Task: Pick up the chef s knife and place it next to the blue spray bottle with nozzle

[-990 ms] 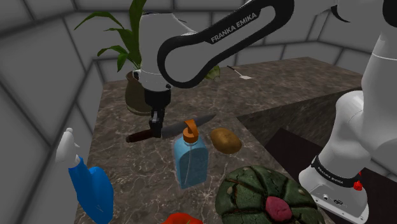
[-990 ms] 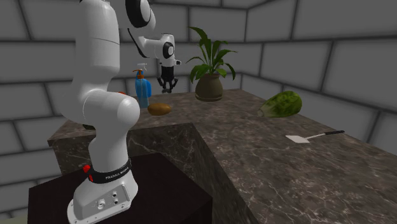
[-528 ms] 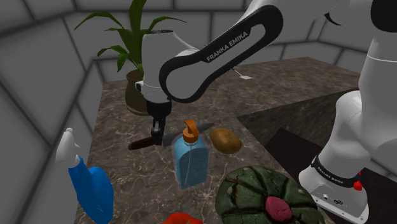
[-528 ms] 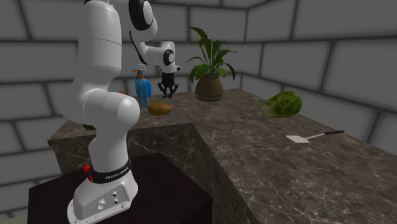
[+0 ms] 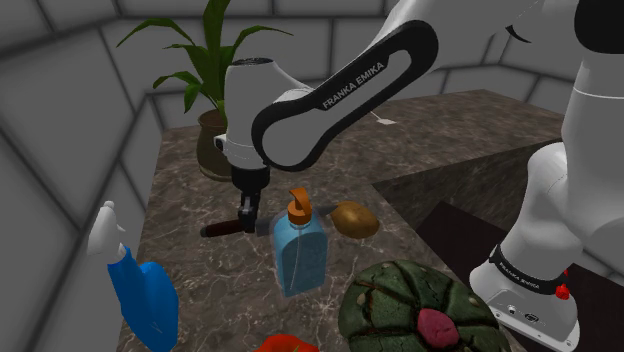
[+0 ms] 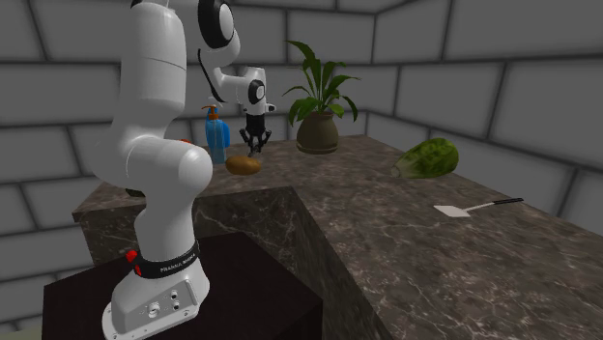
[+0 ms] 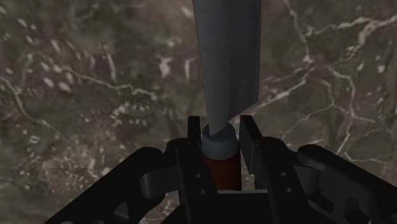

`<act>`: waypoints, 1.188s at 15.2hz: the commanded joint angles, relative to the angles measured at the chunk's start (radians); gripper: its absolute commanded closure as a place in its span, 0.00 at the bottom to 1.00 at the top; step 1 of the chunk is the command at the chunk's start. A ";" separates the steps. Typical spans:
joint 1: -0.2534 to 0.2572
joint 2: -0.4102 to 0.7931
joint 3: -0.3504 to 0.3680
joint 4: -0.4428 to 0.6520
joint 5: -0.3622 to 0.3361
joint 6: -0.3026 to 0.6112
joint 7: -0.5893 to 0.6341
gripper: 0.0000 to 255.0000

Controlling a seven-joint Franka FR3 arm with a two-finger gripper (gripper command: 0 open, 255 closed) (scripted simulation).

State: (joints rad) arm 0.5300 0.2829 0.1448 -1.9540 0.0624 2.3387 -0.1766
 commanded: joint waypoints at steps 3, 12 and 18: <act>0.000 0.004 0.000 0.000 0.000 -0.001 0.000 0.00; -0.009 -0.072 0.000 0.028 0.009 -0.105 -0.006 0.00; -0.009 -0.072 0.000 0.028 0.009 -0.105 -0.006 0.00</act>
State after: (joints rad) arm 0.5211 0.2111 0.1449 -1.9263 0.0711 2.2339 -0.1824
